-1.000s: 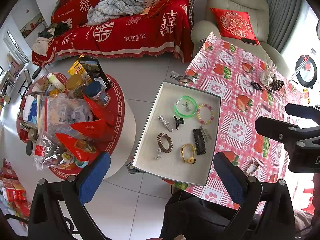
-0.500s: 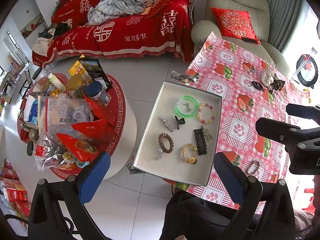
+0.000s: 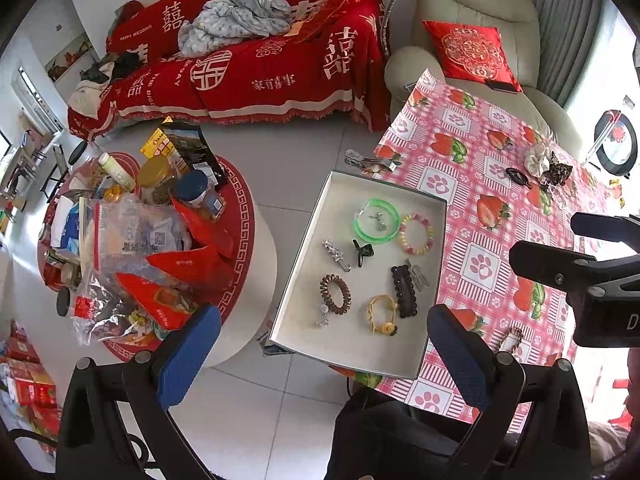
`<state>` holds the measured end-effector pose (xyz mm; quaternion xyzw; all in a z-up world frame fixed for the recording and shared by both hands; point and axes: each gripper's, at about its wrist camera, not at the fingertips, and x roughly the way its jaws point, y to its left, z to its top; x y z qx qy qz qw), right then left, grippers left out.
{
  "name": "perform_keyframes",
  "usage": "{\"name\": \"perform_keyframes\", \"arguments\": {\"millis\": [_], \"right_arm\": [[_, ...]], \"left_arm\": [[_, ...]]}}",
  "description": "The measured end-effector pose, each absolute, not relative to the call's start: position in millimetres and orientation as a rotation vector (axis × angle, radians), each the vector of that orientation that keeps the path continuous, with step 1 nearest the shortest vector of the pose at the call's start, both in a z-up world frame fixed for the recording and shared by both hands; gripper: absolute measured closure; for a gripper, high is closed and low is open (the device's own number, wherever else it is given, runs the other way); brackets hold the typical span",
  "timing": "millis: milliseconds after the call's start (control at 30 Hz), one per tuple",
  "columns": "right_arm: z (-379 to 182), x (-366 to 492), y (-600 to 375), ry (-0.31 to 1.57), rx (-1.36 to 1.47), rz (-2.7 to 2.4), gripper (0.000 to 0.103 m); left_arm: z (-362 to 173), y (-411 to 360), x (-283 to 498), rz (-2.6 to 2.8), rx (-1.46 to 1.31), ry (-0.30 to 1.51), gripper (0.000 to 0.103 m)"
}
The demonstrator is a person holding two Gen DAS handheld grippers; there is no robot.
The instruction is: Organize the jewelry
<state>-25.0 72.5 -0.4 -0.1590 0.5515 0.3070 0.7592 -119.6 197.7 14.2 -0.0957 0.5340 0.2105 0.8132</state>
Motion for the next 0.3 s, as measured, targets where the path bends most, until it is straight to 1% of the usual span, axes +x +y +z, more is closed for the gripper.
{"name": "perform_keyframes", "arguments": {"millis": [300], "right_arm": [[-0.9, -25.1, 72.4, 1.203, -0.344, 0.67, 0.0]], "left_arm": [[9.4, 195.2, -116.9, 0.443, -0.201, 1.164, 0.0]]}}
